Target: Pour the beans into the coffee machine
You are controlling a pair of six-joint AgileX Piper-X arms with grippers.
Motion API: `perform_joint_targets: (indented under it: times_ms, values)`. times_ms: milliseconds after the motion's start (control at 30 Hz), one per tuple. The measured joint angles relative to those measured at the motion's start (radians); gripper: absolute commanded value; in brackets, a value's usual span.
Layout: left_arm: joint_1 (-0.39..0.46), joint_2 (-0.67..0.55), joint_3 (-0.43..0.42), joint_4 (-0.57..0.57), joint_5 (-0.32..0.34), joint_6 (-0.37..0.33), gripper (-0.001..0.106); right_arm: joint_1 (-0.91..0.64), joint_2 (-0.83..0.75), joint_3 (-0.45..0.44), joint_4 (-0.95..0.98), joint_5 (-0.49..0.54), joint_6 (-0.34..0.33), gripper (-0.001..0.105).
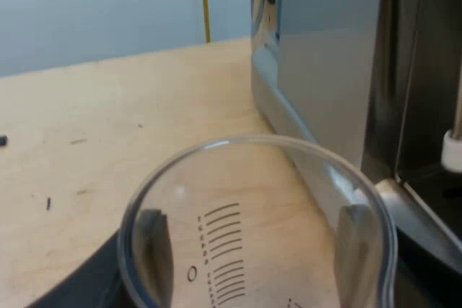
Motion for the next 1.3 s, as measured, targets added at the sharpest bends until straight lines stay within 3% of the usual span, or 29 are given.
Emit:
perform_joint_targets:
  times_ms: [100, 267, 733, 1000, 1133, 1300]
  values:
    - [0.0, 0.057, -0.006, -0.039, 0.02, 0.0, 0.037, 0.0, 0.0, 0.0, 0.0, 0.0, 0.0, 0.079]
    - [0.0, 0.107, -0.032, -0.046, 0.038, 0.0, 0.059, 0.0, 0.0, 0.0, 0.0, 0.0, 0.0, 0.079]
    - [0.0, 0.107, -0.033, 0.017, 0.041, 0.007, 0.06, 0.0, 0.0, 0.0, -0.007, 0.0, 0.0, 0.079]
    - [0.0, 0.09, -0.034, 0.156, 0.055, 0.007, 0.06, 0.0, 0.0, 0.0, -0.007, 0.0, 0.0, 0.079]
    - [0.0, -0.011, -0.034, 0.328, 0.056, 0.007, 0.06, 0.0, 0.0, 0.0, -0.007, 0.0, 0.0, 0.079]
    - [0.0, -0.086, -0.034, 0.443, 0.057, 0.007, 0.061, 0.0, 0.0, 0.0, -0.007, 0.0, 0.0, 0.079]
